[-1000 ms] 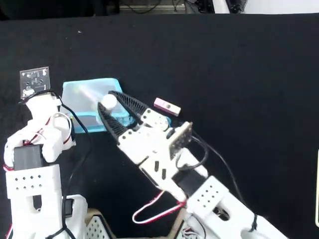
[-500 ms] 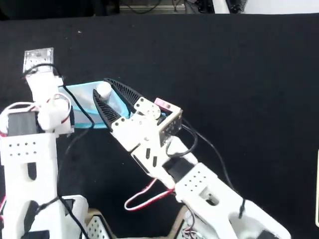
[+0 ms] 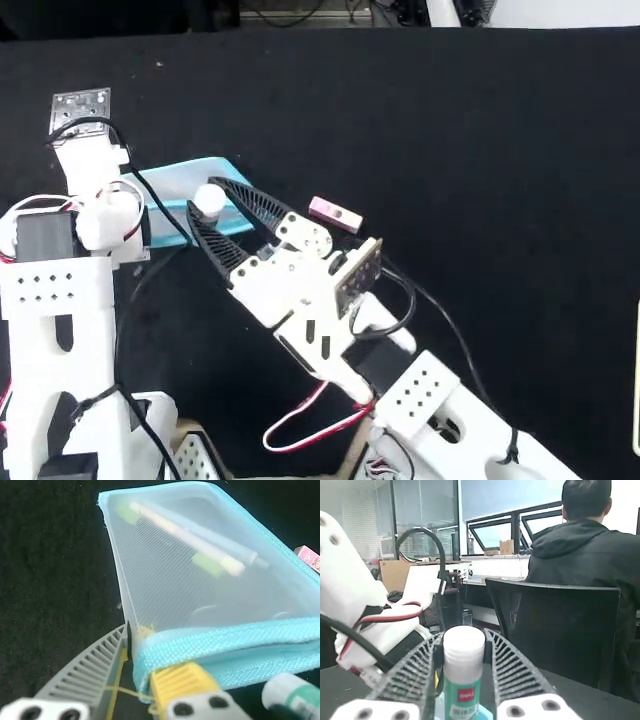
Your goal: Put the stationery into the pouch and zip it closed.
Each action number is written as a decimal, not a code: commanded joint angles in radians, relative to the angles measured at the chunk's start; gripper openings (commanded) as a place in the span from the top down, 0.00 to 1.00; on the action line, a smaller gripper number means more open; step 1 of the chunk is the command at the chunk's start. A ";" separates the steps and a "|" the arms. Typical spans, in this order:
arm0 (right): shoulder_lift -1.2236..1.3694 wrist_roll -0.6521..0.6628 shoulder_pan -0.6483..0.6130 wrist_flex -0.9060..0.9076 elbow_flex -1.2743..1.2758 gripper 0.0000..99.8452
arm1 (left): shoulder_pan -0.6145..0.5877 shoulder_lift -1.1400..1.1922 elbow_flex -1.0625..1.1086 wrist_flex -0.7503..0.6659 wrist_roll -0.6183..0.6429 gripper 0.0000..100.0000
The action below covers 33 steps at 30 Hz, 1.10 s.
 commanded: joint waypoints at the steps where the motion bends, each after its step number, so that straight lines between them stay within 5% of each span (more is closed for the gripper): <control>1: -0.038 0.003 -0.017 -0.040 -0.008 0.99 | 0.021 -0.003 -0.051 0.028 -0.009 0.97; 8: 0.061 0.005 -0.015 -0.054 -0.019 0.99 | 0.079 -0.003 -0.071 0.077 -0.043 0.97; 20: 0.367 0.005 0.141 -0.350 -0.021 0.99 | 0.081 0.002 -0.071 0.078 -0.043 0.97; 33: 0.128 0.005 0.101 -0.342 0.189 0.99 | 0.079 0.006 -0.071 0.074 -0.043 0.97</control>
